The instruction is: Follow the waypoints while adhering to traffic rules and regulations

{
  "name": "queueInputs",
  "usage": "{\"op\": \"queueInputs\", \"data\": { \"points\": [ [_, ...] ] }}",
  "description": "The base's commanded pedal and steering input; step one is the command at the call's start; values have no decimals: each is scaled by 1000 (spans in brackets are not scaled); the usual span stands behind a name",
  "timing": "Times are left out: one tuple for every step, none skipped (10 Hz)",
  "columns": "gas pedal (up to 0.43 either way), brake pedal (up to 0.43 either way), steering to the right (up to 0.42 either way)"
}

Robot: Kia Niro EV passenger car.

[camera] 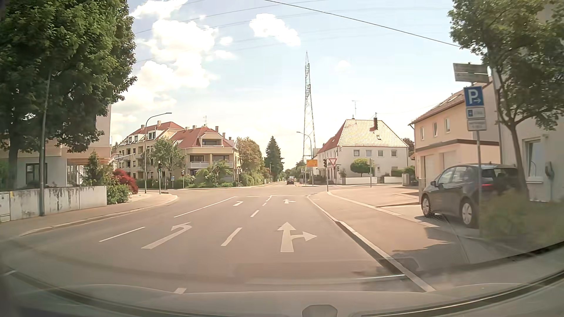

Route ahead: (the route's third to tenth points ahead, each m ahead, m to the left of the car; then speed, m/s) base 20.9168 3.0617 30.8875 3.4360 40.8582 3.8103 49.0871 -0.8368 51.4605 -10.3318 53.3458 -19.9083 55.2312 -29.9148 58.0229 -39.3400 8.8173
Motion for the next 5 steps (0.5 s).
{"op": "queueInputs", "data": {
  "points": [
    [79,0,-12],
    [79,0,-8],
    [67,0,-8],
    [59,0,-9],
    [59,0,-9]
  ]
}}
